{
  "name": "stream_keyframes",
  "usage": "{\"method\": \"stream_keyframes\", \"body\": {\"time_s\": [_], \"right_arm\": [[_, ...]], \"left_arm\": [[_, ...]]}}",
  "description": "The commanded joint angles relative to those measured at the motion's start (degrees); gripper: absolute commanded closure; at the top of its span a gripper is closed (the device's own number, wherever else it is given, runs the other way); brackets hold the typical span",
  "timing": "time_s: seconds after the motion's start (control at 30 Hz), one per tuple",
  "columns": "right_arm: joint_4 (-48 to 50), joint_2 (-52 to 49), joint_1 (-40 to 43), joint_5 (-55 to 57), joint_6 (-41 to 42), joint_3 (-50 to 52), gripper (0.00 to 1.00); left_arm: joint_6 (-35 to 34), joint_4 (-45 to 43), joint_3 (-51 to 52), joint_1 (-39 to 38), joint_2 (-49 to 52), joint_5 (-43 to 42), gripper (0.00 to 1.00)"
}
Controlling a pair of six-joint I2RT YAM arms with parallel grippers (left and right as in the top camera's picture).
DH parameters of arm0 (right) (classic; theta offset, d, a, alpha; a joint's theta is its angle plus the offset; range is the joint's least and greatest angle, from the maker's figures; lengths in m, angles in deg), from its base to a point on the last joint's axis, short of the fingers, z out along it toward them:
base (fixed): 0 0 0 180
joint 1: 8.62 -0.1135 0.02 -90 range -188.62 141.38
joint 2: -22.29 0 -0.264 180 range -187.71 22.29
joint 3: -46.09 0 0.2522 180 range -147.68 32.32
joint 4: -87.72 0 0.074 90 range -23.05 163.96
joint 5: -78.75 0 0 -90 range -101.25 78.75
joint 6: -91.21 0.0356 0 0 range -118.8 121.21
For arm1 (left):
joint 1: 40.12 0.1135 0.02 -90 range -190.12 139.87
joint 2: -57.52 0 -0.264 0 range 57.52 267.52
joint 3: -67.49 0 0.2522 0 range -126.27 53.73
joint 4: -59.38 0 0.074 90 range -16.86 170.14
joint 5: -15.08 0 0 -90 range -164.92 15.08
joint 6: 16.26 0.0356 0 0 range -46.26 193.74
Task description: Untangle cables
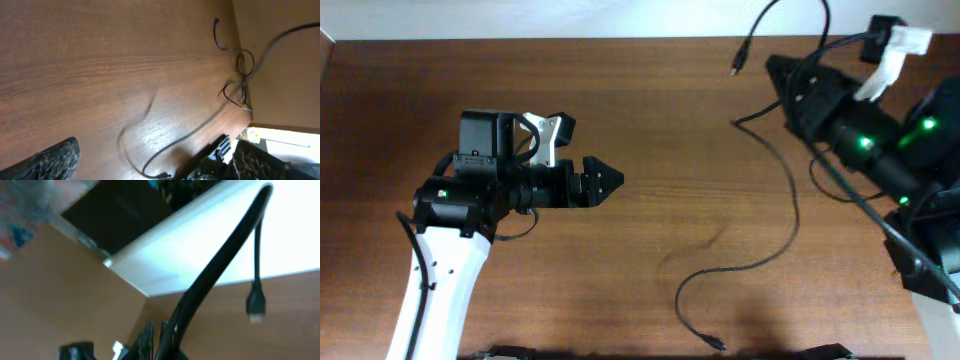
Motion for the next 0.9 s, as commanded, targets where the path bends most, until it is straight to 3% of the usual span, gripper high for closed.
{"method": "stream_keyframes", "body": {"time_s": [0.0, 0.07, 0.3, 0.4, 0.53, 0.63, 0.77, 0.87], "right_arm": [[6.0, 0.4, 0.8, -0.6, 6.9, -1.9, 0.96], [14.3, -0.6, 0.8, -0.6, 11.6, -1.9, 0.96], [21.0, -2.0, 0.8, -4.1, 17.5, -1.9, 0.96], [21.7, -2.1, 0.8, -7.6, 20.3, -1.9, 0.96], [28.0, -2.1, 0.8, -9.3, 25.5, -1.9, 0.96], [33.1, -2.1, 0.8, -9.5, 32.0, -1.9, 0.96], [33.7, -2.1, 0.8, -9.5, 33.4, -1.9, 0.96], [33.7, -2.1, 0.9, -9.5, 33.3, -1.9, 0.96]], "left_arm": [[9.7, -0.7, 0.1, -1.4, 0.1, -2.0, 0.01], [17.3, -1.7, 0.1, -4.9, 0.3, -7.2, 0.01], [18.4, -13.8, 0.1, -18.0, 3.5, -7.2, 0.01], [16.0, -24.0, 0.1, -23.6, 8.2, -7.1, 0.01], [3.9, -41.1, 0.1, -25.0, 16.1, -7.1, 0.01], [-0.4, -50.4, 0.1, -25.7, 18.5, -7.2, 0.01], [-0.5, -58.5, 0.1, -29.1, 18.7, -7.1, 0.01], [-0.4, -56.5, 0.1, -29.2, 18.7, -7.1, 0.01]]}}
